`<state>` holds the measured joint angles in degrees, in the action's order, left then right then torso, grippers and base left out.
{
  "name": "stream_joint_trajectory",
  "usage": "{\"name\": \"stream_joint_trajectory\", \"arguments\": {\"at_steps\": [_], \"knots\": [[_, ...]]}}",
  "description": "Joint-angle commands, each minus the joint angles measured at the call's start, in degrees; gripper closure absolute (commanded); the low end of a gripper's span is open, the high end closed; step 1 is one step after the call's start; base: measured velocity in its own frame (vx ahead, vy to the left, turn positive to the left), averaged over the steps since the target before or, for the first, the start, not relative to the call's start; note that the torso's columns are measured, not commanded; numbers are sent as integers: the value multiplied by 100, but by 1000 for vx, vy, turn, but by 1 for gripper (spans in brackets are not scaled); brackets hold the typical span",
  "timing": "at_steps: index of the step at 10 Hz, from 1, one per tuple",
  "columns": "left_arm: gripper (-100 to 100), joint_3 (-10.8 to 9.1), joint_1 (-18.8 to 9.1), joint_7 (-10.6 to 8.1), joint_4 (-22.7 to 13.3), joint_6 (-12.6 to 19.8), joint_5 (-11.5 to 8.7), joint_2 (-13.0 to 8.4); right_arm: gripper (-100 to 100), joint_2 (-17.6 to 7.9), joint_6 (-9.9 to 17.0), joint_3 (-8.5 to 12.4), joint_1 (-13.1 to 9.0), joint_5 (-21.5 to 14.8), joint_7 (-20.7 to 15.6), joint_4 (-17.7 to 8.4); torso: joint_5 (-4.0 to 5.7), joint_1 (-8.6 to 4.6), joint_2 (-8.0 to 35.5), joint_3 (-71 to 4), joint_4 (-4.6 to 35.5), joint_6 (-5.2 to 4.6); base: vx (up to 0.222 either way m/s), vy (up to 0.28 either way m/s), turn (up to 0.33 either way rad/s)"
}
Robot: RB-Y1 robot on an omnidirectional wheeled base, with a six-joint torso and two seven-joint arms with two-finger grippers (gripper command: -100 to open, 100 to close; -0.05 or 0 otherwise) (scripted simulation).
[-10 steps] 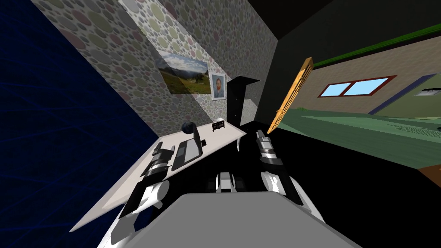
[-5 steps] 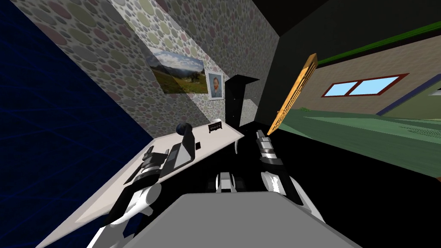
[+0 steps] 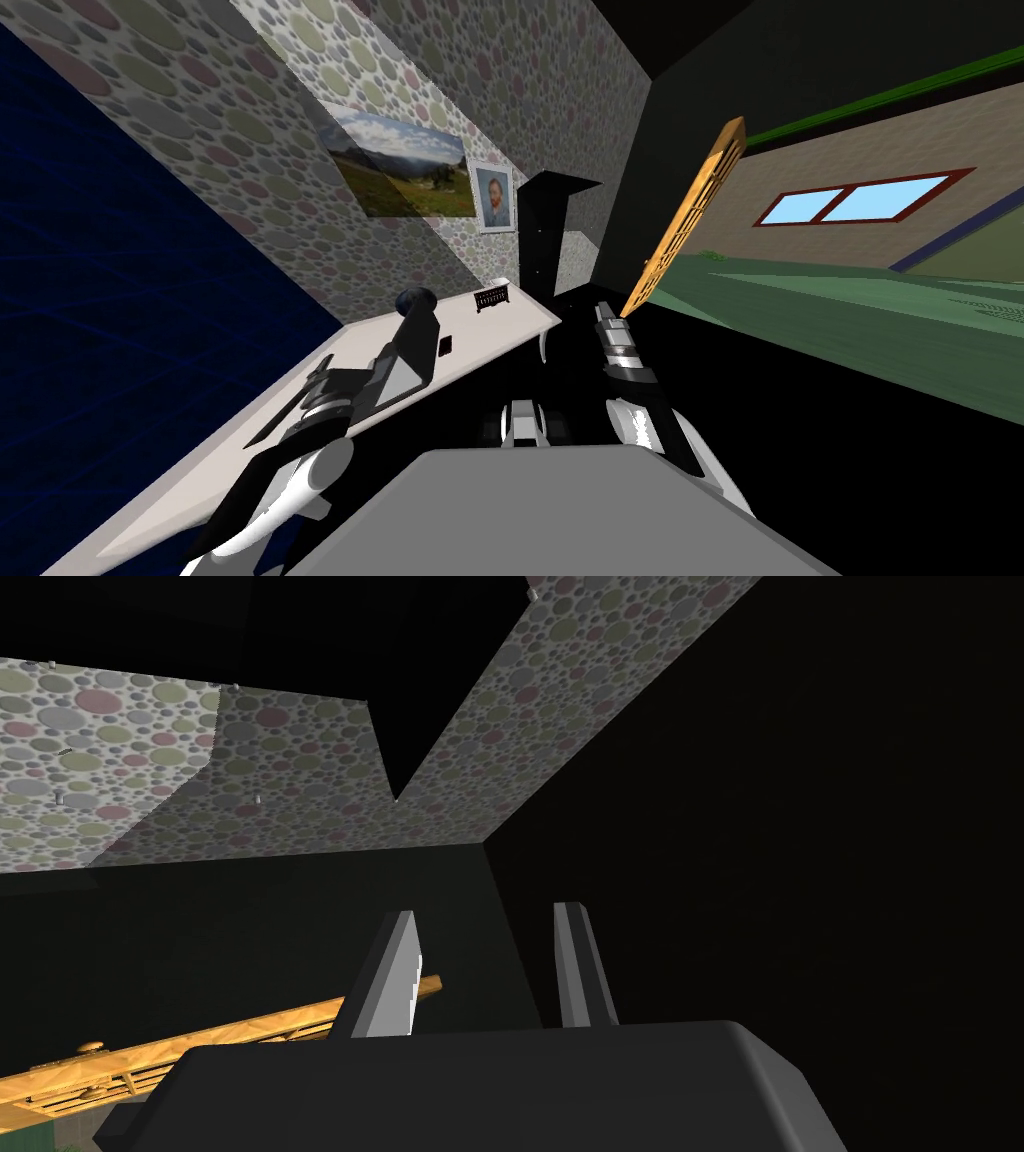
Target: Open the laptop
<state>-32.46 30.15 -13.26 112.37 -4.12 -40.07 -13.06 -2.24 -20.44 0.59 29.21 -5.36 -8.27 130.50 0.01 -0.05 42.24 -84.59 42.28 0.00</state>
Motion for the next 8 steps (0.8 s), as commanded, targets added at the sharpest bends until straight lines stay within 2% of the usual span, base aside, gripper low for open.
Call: {"name": "stream_joint_trajectory", "arguments": {"at_steps": [1, 3, 4, 6, 7, 8], "knots": [[-100, -259, 27, -129, -212, 167, -403, -72, 0, 0, 0, 0, -1, 0, 0, 0, -1, 9, 10, 3, 1, -1, 57, -170, 17], [-100, -566, 37, -255, -456, 373, -771, -153, 0, 0, 0, 0, -1, 0, 0, 0, 1, -4, 10, 6, 3, 0, 114, -226, 33], [-100, -566, 37, -255, -456, 373, -826, -153, 0, 1, 0, -1, 0, 0, 0, 0, 4, -16, -15, -9, -4, -2, 117, -191, 21], [-100, -851, 48, -371, -677, 563, -1200, -252, 0, -1, 0, 1, 0, 0, 0, 0, -8, 31, 7, 3, 1, 0, 99, -147, 20], [-100, -981, 53, -425, -776, 650, -1348, -306, 0, -1, 0, 0, 0, 0, 0, 0, -5, 13, 10, 6, 2, 0, 114, -215, 32], [-100, -981, 53, -425, -776, 650, -1397, -306, 0, 0, 0, 0, 0, 0, 0, 0, 2, -12, 7, 3, 1, -2, 98, -152, 32]]}}
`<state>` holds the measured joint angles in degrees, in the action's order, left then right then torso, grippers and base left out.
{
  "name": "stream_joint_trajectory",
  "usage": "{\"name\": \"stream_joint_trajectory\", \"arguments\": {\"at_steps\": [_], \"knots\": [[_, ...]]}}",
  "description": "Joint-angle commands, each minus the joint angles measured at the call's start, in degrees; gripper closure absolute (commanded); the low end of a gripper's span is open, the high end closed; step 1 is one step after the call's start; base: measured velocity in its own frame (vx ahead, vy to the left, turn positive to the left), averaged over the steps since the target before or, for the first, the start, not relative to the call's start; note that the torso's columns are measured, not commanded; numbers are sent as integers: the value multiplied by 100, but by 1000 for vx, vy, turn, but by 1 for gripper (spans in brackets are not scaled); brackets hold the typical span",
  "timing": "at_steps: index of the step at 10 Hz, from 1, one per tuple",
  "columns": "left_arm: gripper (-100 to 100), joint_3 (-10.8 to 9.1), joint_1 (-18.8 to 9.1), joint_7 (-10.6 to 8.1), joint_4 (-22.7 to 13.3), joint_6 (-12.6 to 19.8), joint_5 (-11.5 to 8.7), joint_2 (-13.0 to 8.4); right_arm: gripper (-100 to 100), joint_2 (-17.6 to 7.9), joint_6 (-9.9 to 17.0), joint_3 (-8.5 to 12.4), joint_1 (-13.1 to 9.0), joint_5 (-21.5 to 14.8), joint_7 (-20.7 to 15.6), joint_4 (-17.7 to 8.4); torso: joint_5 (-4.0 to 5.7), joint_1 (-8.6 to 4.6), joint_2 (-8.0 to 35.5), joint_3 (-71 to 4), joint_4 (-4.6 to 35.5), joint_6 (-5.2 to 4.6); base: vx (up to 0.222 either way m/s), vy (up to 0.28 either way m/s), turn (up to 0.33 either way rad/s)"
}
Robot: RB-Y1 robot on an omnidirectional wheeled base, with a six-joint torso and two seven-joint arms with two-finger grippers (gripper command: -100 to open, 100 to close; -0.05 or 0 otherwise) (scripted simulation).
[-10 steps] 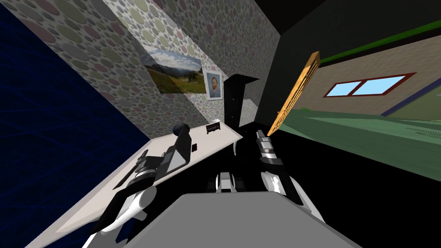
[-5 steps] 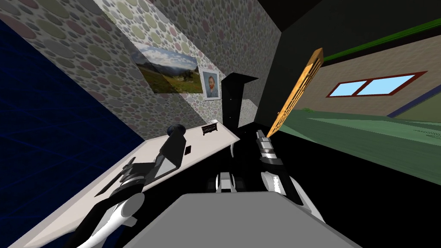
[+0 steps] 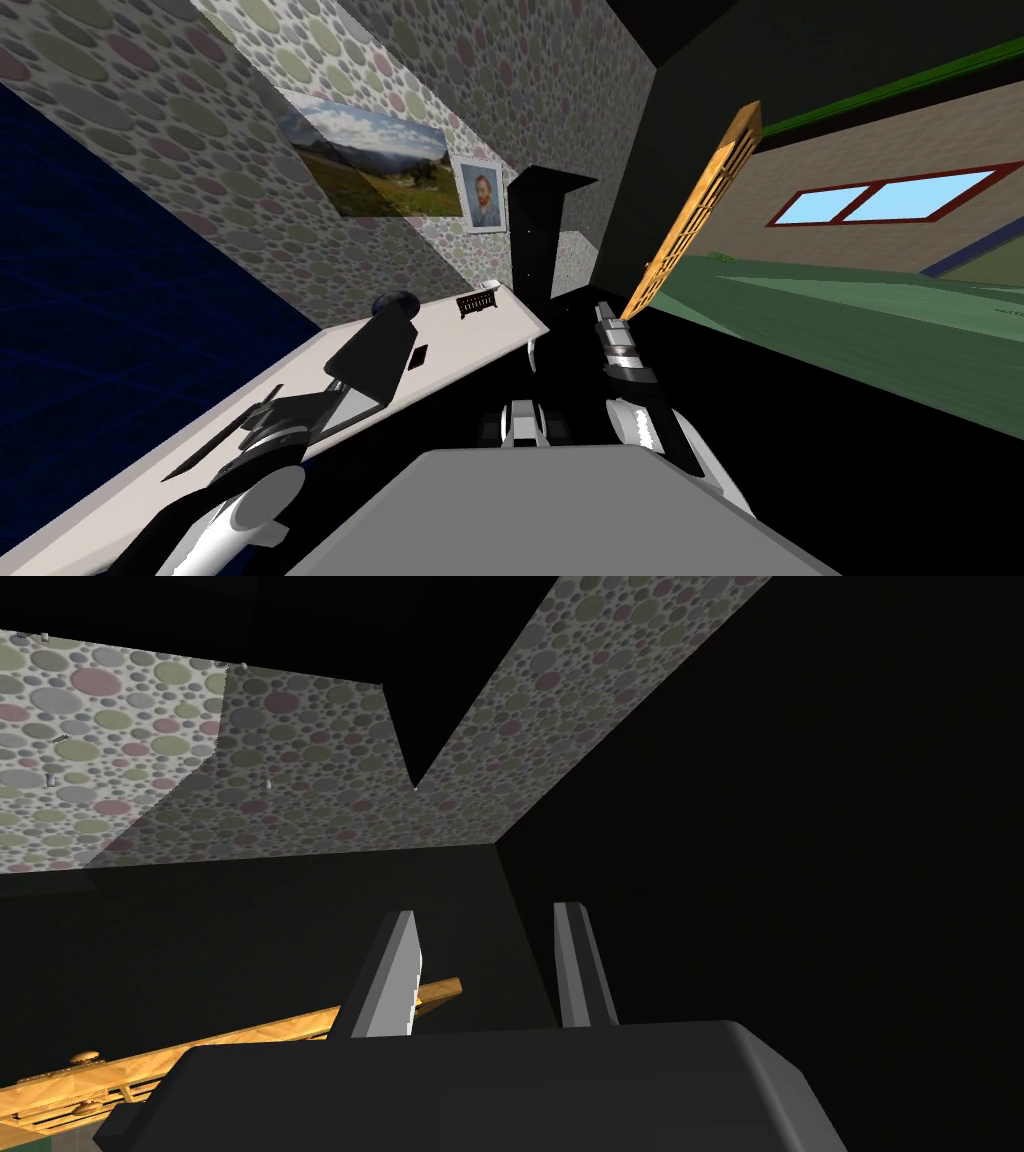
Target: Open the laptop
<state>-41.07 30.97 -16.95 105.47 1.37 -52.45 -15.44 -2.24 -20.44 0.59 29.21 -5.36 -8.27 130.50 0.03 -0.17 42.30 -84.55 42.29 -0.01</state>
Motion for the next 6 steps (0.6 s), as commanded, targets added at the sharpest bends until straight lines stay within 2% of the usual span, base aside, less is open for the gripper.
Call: {"name": "stream_joint_trajectory", "arguments": {"at_steps": [1, 4, 6], "knots": [[-100, -243, -24, -105, -175, 182, -326, -126, 0, -1, 0, 0, 0, 0, 0, 0, 1, 13, 0, -2, 1, -8, 88, -127, 6], [-100, -545, -8, -229, -385, 379, -741, -312, 0, 0, 0, 0, 0, 0, 0, 0, 1, 2, -11, -7, -2, -6, 103, -159, 23], [-100, -689, 2, -288, -476, 471, -938, -429, 0, -1, 0, 1, -1, 0, 0, 0, 2, 10, 2, -1, 2, -6, 72, -130, 12]]}}
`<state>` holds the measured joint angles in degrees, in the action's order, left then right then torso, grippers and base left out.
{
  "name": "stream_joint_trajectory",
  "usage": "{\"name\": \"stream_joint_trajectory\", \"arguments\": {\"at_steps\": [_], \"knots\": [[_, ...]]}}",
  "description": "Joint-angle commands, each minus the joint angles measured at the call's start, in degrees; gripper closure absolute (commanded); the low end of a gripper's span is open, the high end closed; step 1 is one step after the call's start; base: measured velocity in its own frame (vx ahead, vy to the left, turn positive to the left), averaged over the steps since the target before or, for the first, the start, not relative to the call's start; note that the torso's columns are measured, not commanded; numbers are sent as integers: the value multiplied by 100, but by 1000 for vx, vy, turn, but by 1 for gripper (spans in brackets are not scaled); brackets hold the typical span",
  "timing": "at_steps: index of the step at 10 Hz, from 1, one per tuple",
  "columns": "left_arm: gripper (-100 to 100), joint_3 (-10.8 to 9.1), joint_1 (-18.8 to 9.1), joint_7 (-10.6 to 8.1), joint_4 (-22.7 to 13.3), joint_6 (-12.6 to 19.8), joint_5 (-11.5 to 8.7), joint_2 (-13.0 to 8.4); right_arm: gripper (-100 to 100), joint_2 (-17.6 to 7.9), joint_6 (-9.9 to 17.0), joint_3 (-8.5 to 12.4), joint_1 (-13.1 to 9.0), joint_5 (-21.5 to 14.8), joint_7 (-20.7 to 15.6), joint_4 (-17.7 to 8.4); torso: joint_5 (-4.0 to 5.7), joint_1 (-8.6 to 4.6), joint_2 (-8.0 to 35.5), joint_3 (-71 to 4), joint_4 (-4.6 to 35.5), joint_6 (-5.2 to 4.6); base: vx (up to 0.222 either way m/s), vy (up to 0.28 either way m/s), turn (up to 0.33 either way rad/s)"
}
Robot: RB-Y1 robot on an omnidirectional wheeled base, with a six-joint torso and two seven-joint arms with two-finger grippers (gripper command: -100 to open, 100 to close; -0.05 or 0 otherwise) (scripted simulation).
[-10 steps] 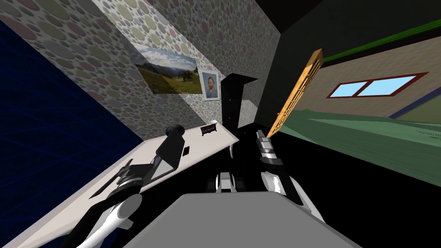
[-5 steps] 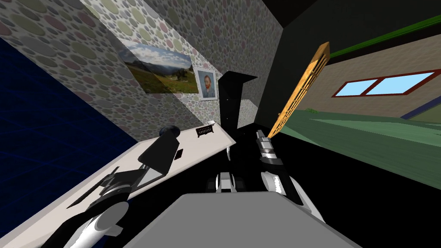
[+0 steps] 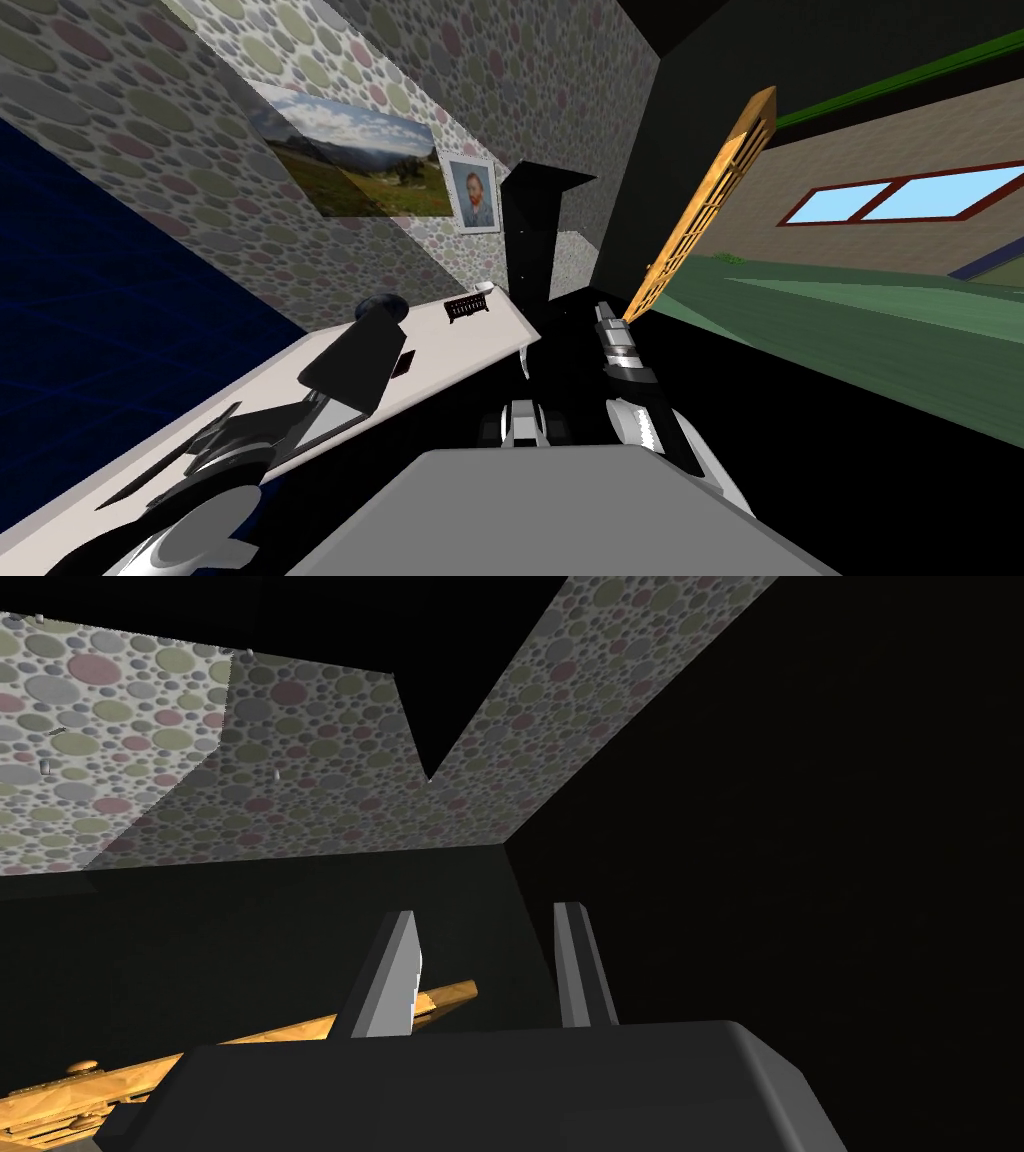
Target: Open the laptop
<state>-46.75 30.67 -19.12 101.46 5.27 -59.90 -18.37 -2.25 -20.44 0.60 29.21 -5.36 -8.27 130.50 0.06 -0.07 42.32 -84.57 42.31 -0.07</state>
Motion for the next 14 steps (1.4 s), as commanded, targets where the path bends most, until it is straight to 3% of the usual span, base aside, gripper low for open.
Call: {"name": "stream_joint_trajectory", "arguments": {"at_steps": [1, 4, 5, 6, 14], "knots": [[-100, -214, 40, -108, -128, 140, -321, -226, 0, 0, 0, 0, 0, 0, 0, 0, -4, 9, 3, 3, 1, 3, 65, -140, 10], [-100, -211, 69, -107, -107, 135, -295, -238, 0, -2, 0, 2, 0, 0, 0, 0, -17, 51, -15, -6, -4, 5, 61, 7, 5], [100, -219, 70, -110, -106, 144, -298, -243, 0, -2, 0, 2, 0, 0, 0, -1, -15, 29, -5, -3, -4, 6, 9, 6, -1], [100, -226, 64, -287, -97, 243, -495, -160, 0, -2, 0, 2, -1, 0, 0, -1, -5, 3, 10, 7, 1, 7, -28, 81, 26], [100, -258, 42, -995, -63, 642, -1287, 173, 0, -2, 1, 2, -1, 0, 0, -1, -4, 3, -5, -1, -2, 7, -50, 109, 17]]}}
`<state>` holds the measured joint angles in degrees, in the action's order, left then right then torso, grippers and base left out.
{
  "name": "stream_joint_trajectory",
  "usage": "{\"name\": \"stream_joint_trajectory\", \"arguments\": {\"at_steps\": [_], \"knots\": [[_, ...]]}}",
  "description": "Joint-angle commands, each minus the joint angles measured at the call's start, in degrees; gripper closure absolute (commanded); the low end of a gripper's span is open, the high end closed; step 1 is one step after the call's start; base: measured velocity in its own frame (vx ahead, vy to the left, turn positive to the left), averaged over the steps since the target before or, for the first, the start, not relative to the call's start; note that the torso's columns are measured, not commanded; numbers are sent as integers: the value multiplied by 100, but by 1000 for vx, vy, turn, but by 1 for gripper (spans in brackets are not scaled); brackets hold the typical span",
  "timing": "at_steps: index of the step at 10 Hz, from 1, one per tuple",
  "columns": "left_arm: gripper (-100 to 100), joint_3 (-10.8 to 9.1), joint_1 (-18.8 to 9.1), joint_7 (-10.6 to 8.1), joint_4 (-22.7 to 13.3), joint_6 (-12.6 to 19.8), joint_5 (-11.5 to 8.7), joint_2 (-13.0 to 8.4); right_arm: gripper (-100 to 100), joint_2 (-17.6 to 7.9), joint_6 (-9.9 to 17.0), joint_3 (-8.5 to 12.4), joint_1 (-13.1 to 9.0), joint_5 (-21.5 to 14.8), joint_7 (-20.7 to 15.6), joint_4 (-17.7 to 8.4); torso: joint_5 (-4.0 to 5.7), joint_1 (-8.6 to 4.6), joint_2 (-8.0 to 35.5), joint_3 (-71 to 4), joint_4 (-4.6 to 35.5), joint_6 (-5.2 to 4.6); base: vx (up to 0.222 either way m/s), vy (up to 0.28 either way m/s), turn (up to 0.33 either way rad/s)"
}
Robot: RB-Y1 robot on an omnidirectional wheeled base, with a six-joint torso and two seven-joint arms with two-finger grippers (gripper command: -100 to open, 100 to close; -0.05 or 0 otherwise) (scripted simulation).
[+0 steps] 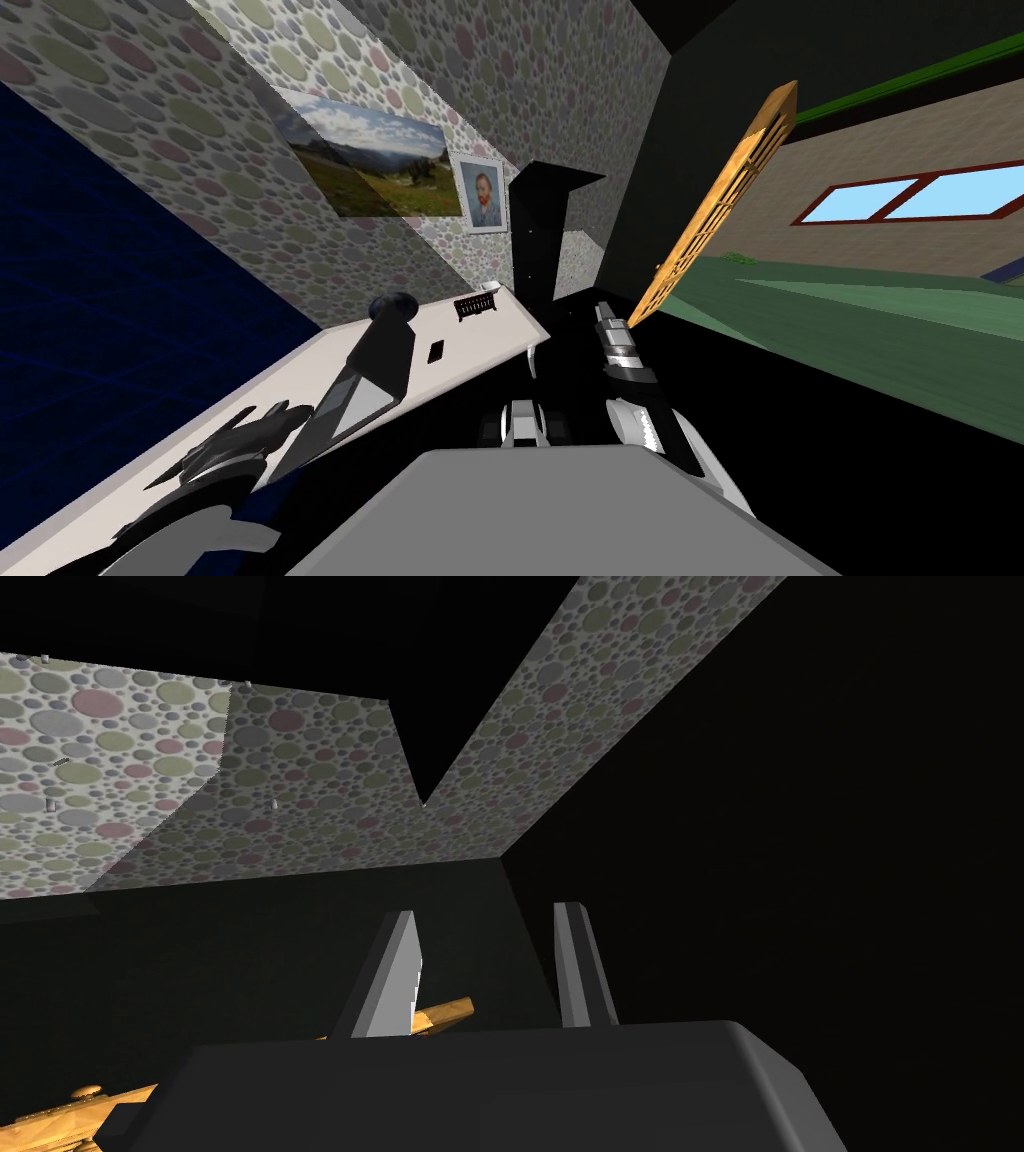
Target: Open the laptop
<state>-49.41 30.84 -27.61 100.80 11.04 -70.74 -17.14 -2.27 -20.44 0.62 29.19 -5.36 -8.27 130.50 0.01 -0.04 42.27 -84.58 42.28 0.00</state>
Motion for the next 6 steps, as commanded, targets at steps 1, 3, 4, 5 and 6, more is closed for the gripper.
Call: {"name": "stream_joint_trajectory", "arguments": {"at_steps": [1, 3, 4, 5, 6], "knots": [[100, 7, 26, -84, 11, 37, -129, 34, 0, 0, 0, 0, 0, 0, 0, 0, -2, 8, 3, 2, 1, 0, -21, 52, 0], [-100, 35, -61, -76, -18, -64, -93, 100, 0, 2, 0, -1, 1, 0, 0, 0, 10, -39, -23, -13, -6, -2, 74, -93, -9], [-100, 44, -92, -68, -26, -102, -75, 122, 0, 2, -1, -2, 2, 0, 0, 1, 13, -42, -30, -19, -9, -1, 65, -138, -1], [-100, 55, -132, -57, -38, -150, -53, 149, 0, 3, -1, -2, 1, 0, 0, 1, 8, -21, -8, -7, -4, 0, 53, -171, -9], [-100, 67, -171, -46, -51, -198, -31, 177, 0, 3, -1, -3, 1, 0, 0, 1, 2, -11, 6, 4, 2, 0, 49, -182, -5]]}}
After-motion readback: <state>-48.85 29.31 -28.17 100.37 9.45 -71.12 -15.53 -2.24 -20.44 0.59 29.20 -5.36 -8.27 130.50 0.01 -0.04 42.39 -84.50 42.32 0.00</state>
